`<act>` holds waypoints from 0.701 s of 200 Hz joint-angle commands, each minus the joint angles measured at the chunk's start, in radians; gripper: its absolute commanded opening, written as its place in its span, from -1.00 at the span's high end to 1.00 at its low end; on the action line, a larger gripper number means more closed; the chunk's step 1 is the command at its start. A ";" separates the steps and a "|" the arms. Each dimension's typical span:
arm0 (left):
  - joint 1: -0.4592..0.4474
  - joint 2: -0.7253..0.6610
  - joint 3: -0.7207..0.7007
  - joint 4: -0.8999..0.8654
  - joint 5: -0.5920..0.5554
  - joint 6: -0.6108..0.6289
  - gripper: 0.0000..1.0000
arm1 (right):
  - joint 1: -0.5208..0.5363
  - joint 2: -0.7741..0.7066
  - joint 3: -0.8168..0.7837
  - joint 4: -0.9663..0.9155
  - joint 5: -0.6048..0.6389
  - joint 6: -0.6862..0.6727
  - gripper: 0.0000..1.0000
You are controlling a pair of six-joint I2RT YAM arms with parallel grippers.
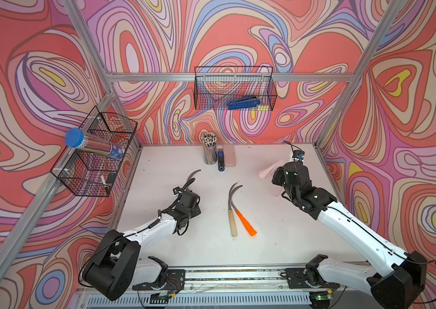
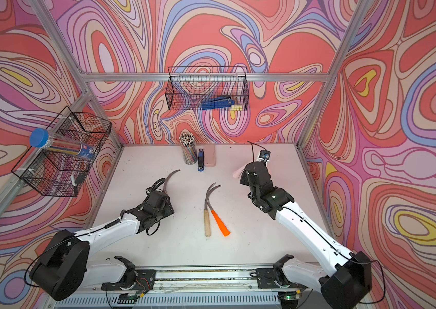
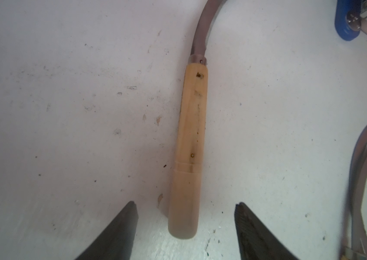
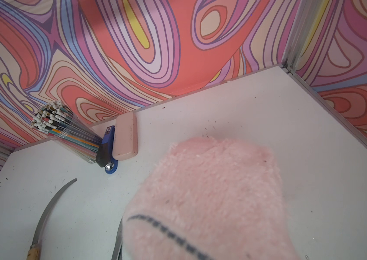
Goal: Wipe small sickles with rags
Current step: Place the small sickle at the center of the board, then pick up the small sickle from the center of the board.
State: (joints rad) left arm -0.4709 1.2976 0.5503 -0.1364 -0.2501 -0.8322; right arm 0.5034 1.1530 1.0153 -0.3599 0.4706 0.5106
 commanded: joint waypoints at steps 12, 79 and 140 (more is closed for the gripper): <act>-0.045 -0.069 0.074 -0.110 -0.054 0.016 -0.52 | -0.003 -0.014 0.026 0.000 -0.003 0.003 1.00; -0.402 -0.213 0.224 -0.327 -0.245 -0.030 -0.43 | -0.002 -0.009 0.019 0.007 0.017 0.008 1.00; -0.628 -0.090 0.186 -0.232 -0.204 -0.110 -0.37 | -0.003 0.001 0.017 0.001 0.044 0.009 1.00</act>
State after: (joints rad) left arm -1.0370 1.1793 0.7662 -0.3809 -0.4381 -0.8879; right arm 0.5034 1.1568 1.0153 -0.3637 0.4767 0.5163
